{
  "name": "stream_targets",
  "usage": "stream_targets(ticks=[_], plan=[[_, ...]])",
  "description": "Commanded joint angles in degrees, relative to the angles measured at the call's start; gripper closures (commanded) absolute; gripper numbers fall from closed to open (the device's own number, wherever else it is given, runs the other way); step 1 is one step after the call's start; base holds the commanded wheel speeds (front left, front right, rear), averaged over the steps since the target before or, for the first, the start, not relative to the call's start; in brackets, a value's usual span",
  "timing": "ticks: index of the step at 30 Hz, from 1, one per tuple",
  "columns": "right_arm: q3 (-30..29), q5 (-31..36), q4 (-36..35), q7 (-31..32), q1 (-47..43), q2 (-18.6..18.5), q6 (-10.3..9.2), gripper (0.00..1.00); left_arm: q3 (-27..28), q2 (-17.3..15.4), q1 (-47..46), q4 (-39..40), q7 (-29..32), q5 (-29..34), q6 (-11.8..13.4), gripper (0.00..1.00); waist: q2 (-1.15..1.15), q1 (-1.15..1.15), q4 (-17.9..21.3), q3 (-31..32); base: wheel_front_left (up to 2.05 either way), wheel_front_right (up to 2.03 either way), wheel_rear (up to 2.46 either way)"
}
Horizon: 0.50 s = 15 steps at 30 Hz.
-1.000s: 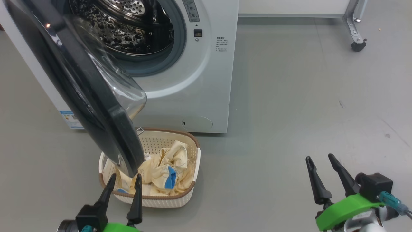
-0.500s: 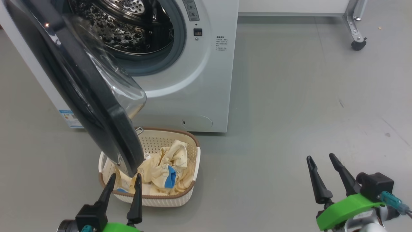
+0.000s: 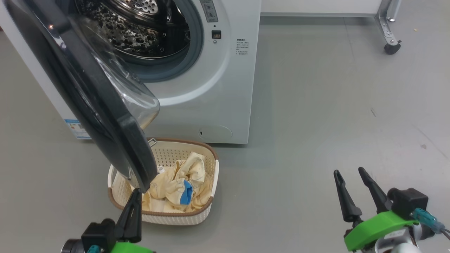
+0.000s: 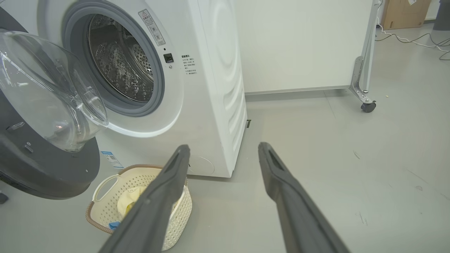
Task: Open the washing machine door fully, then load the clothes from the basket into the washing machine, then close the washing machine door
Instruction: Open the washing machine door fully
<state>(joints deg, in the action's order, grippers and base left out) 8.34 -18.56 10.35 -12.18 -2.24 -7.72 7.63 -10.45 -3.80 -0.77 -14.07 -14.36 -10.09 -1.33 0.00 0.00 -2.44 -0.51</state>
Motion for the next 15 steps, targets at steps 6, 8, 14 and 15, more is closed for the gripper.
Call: stream_targets(ticks=[6, 8, 14, 15], plan=[[0.9, 0.9, -1.4, -1.1, 2.6, -0.4, -0.14, 0.0, 3.2, 0.2, -2.4, 5.9, -0.6, -0.4, -0.9, 1.0, 0.0, 0.0, -0.1, 0.0, 0.0, 0.0, 0.0], [1.1, 1.1, -1.3, -1.1, 2.7, -0.4, -0.14, 0.0, 4.8, 0.3, -2.6, 9.4, -0.6, -0.1, -0.3, 1.0, 0.0, 0.0, -0.1, 0.1, 0.0, 0.0, 0.0], [1.4, 1.2, -1.1, -1.1, 2.8, -0.5, -0.14, 0.0, 6.7, 0.5, -3.4, 14.4, -0.6, 0.0, -0.5, 1.0, 0.0, 0.0, 0.0, 0.2, 0.0, 0.0, 0.0], [1.4, 1.2, -1.0, -1.1, 2.9, -0.5, -0.14, 0.0, 6.9, 0.5, -3.8, 15.2, -0.6, 0.3, -0.6, 1.0, 0.0, 0.0, 0.0, 0.3, 0.0, 0.0, 0.0]])
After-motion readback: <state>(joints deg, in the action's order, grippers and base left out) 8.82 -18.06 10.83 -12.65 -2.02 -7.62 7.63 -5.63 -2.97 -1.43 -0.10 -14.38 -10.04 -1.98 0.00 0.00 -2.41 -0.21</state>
